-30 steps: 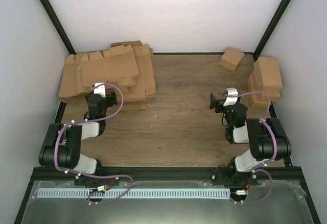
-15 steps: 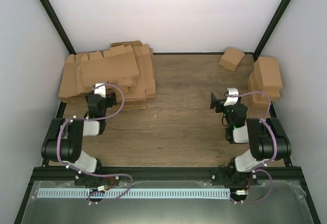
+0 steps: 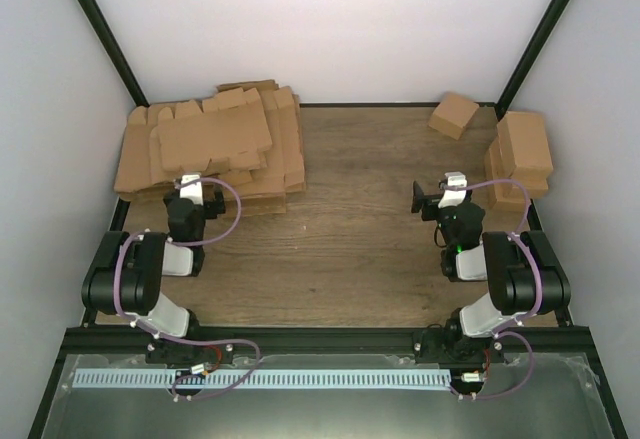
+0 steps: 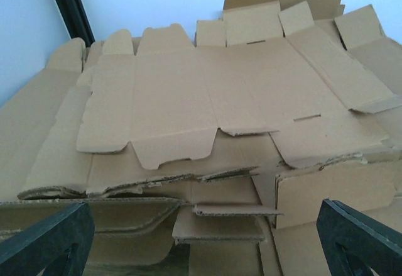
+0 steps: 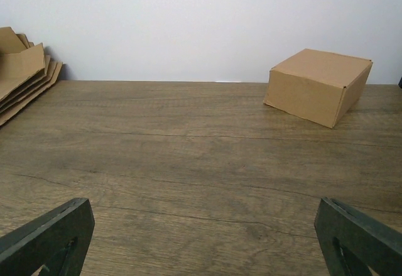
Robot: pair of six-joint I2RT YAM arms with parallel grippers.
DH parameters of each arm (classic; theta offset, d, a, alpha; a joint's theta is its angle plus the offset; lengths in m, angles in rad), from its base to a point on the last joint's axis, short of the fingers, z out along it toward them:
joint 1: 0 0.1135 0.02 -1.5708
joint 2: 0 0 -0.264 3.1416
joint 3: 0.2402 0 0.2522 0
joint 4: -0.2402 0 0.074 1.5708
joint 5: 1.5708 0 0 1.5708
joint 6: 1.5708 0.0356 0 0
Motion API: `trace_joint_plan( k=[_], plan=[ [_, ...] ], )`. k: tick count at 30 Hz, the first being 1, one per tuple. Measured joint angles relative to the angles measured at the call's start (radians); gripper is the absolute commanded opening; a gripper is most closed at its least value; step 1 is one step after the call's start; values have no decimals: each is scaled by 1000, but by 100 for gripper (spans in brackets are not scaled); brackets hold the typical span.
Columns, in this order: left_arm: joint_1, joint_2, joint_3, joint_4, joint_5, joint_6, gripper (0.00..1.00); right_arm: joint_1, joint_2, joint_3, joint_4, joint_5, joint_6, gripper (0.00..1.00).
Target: Fold the paper box
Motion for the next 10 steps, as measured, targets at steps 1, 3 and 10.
trace_joint_plan(
  k=[1,3,10],
  plan=[
    [0,2,-1,1,1,0,100,0,0,0,0,0,0,100],
    [2,1,0,14,5,-1,100,0,0,0,0,0,0,100],
    [3,0,1,25,7,-1,100,0,0,0,0,0,0,100]
  ],
)
